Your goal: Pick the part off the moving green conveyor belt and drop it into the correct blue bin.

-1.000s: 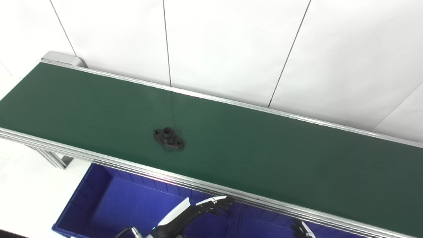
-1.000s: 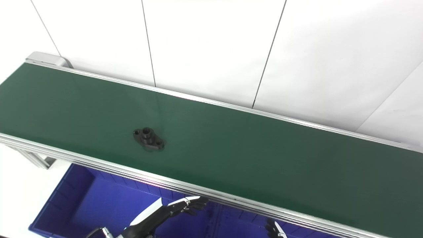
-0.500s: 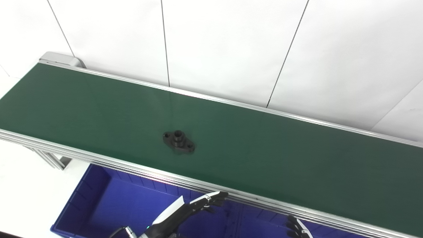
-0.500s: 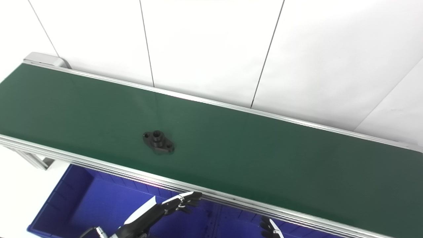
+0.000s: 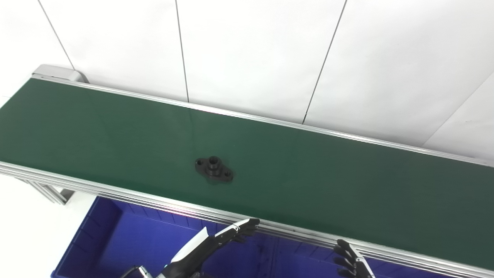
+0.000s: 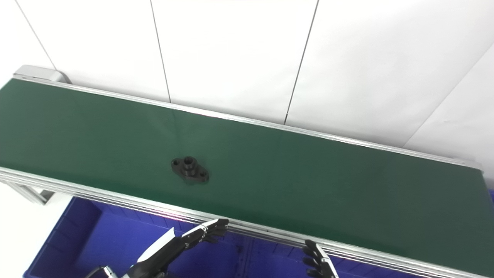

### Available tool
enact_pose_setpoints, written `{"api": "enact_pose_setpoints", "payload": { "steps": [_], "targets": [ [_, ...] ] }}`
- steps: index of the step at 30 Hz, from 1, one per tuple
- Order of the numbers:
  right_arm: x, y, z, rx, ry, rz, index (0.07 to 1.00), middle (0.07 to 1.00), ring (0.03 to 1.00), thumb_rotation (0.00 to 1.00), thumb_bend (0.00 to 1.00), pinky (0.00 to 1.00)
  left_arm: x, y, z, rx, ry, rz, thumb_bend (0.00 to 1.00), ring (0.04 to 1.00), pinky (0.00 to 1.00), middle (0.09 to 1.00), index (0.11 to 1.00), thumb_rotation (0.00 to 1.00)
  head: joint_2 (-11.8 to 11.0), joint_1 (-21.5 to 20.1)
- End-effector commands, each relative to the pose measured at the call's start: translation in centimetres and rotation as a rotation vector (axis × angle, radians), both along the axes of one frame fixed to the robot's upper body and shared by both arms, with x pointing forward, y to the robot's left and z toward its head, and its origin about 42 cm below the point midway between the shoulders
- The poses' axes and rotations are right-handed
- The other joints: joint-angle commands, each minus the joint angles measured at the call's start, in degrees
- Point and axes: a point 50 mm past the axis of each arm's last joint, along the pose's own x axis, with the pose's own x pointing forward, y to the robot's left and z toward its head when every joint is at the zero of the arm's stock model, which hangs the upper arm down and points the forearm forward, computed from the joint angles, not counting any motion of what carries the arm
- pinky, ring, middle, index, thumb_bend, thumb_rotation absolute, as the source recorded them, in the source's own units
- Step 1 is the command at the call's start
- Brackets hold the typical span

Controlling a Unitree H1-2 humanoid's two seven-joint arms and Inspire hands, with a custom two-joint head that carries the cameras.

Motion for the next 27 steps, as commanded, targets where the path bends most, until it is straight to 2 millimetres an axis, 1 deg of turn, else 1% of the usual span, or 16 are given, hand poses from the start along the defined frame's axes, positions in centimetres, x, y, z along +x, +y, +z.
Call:
{"api": "enact_pose_setpoints", "payload": {
  "steps": [1, 2, 3, 7, 8, 10, 12, 16, 18, 22, 24, 27],
  "targets": [
    [0.2, 0.1, 2.1, -0.002, -0.126, -0.022, 0.860, 0.824, 0.795, 0.21, 0.80, 0.75, 0.5, 0.1, 1.1, -0.031, -0.035, 0.001, 0.70, 0.863, 0.78, 0.913, 0.933, 0.18, 0.5, -0.9],
    [0.4, 0.0, 2.3, -0.008, -0.138, -0.025, 0.859, 0.824, 0.798, 0.21, 0.80, 0.76, 0.5, 0.2, 1.2, -0.030, -0.034, 0.001, 0.69, 0.862, 0.78, 0.913, 0.933, 0.19, 0.5, -0.9],
    [0.7, 0.0, 2.8, -0.013, -0.152, -0.026, 0.859, 0.824, 0.800, 0.22, 0.80, 0.76, 0.6, 0.2, 1.2, -0.030, -0.035, 0.001, 0.69, 0.863, 0.79, 0.913, 0.934, 0.19, 1.0, -1.9],
    [2.4, -0.3, 4.5, -0.045, -0.208, -0.013, 0.862, 0.824, 0.816, 0.24, 0.80, 0.80, 1.1, 0.4, 1.4, -0.027, -0.043, -0.002, 0.69, 0.851, 0.78, 0.903, 0.928, 0.19, 1.7, -3.0],
    [2.9, -0.4, 4.9, -0.049, -0.216, -0.011, 0.862, 0.824, 0.817, 0.24, 0.80, 0.81, 1.2, 0.5, 1.4, -0.024, -0.045, -0.003, 0.69, 0.849, 0.78, 0.902, 0.928, 0.19, 2.2, -3.5],
    [4.0, -0.5, 5.7, -0.051, -0.225, -0.008, 0.860, 0.822, 0.801, 0.24, 0.80, 0.78, 1.5, 0.6, 1.5, -0.016, -0.051, -0.006, 0.70, 0.858, 0.79, 0.905, 0.927, 0.22, 2.7, -4.0],
    [5.1, -0.6, 6.4, -0.062, -0.236, 0.001, 0.857, 0.816, 0.789, 0.24, 0.80, 0.71, 1.7, 0.7, 1.5, -0.016, -0.061, -0.004, 0.70, 0.860, 0.80, 0.902, 0.921, 0.22, 3.1, -4.4],
    [7.3, -0.7, 7.5, -0.133, -0.248, 0.015, 0.852, 0.807, 0.780, 0.27, 0.80, 0.72, 2.0, 1.1, 1.6, -0.023, -0.049, -0.004, 0.70, 0.866, 0.80, 0.905, 0.918, 0.19, 3.7, -5.4],
    [8.4, -0.5, 7.9, -0.164, -0.247, 0.023, 0.849, 0.805, 0.779, 0.27, 0.80, 0.71, 2.2, 1.3, 1.6, -0.023, -0.048, -0.007, 0.71, 0.863, 0.79, 0.904, 0.917, 0.19, 3.7, -5.7],
    [10.2, -0.2, 8.5, -0.200, -0.255, 0.044, 0.833, 0.787, 0.760, 0.25, 0.80, 0.70, 2.3, 1.5, 1.6, -0.007, -0.056, -0.009, 0.71, 0.861, 0.79, 0.905, 0.922, 0.23, 3.7, -6.2],
    [11.2, 0.1, 8.8, -0.209, -0.258, 0.056, 0.821, 0.781, 0.756, 0.24, 0.81, 0.70, 2.4, 1.6, 1.5, -0.009, -0.054, -0.008, 0.72, 0.852, 0.77, 0.897, 0.915, 0.23, 3.5, -6.3],
    [12.9, 0.3, 9.3, -0.258, -0.276, 0.090, 0.819, 0.772, 0.747, 0.24, 0.80, 0.69, 2.4, 1.8, 1.5, -0.007, -0.057, -0.007, 0.72, 0.852, 0.78, 0.894, 0.911, 0.23, 3.2, -6.6]
  ]
}}
